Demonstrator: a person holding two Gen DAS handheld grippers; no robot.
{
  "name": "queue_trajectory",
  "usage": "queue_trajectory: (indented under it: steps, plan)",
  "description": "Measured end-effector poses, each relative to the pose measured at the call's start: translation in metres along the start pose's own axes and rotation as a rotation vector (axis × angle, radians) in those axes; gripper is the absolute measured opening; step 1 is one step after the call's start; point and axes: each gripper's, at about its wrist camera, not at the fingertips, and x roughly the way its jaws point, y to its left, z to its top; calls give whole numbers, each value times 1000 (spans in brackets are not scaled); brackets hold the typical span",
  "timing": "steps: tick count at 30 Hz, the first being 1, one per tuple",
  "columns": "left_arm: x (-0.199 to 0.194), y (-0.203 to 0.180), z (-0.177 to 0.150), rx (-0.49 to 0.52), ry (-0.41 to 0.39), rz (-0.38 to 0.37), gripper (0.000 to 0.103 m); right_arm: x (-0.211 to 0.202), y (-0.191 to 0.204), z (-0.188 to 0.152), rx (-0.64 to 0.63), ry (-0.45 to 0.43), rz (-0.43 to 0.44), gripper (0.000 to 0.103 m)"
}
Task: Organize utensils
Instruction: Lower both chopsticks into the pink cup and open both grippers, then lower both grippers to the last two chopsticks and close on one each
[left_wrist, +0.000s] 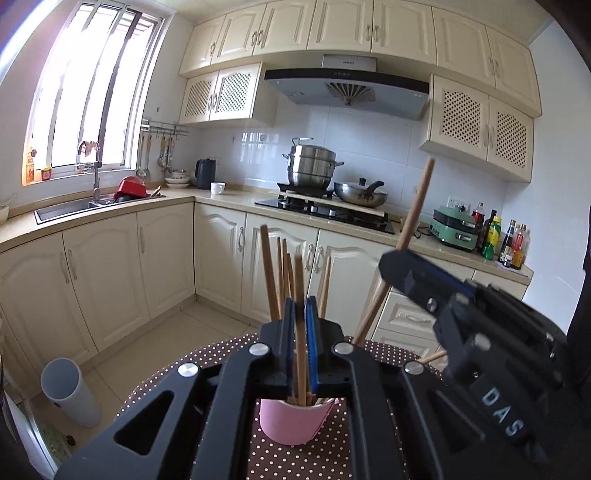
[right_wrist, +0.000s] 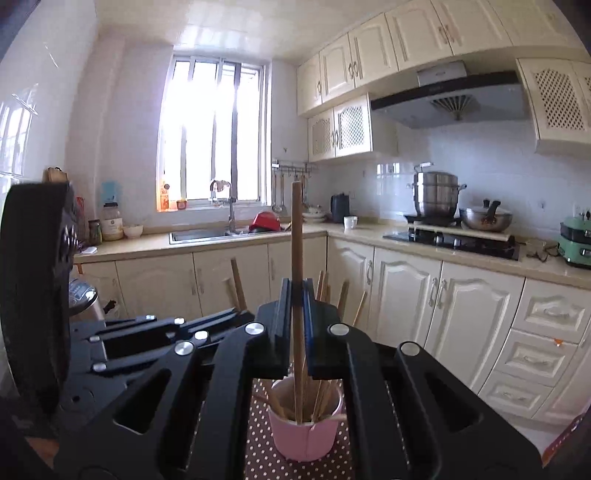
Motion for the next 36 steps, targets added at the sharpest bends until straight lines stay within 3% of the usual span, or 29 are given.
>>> queue_trajectory:
  steps: [2, 9, 17, 23, 24, 26, 27, 28, 36]
  plan:
    - [-1, 3, -1, -8, -3, 11, 21, 1, -1, -5, 3, 14, -5, 6]
    - [-8, 10, -3, -32, -12, 13, 31, 4, -4, -24, 15, 69, -7, 6]
    - [-24, 9, -4, -9, -39, 89, 49, 11, -8, -45, 48, 129, -22, 7]
    - [-38, 9, -7, 7, -50, 127, 53, 2, -10, -46, 65, 125, -48, 8]
    - [-42, 9, -7, 10, -56, 135, 54, -1, -10, -45, 70, 123, -48, 9]
    - [-48, 9, -7, 10, -71, 148, 63, -7, -10, -43, 75, 115, -52, 26]
    - [-53, 9, -8, 11, -82, 157, 64, -9, -10, -42, 77, 108, -55, 45]
    - [-57, 9, -8, 12, -91, 162, 65, -16, -10, -41, 85, 90, -57, 54]
    - [-95, 1, -13, 60, -170, 219, 69, -50, -1, -32, 73, 32, -81, 55]
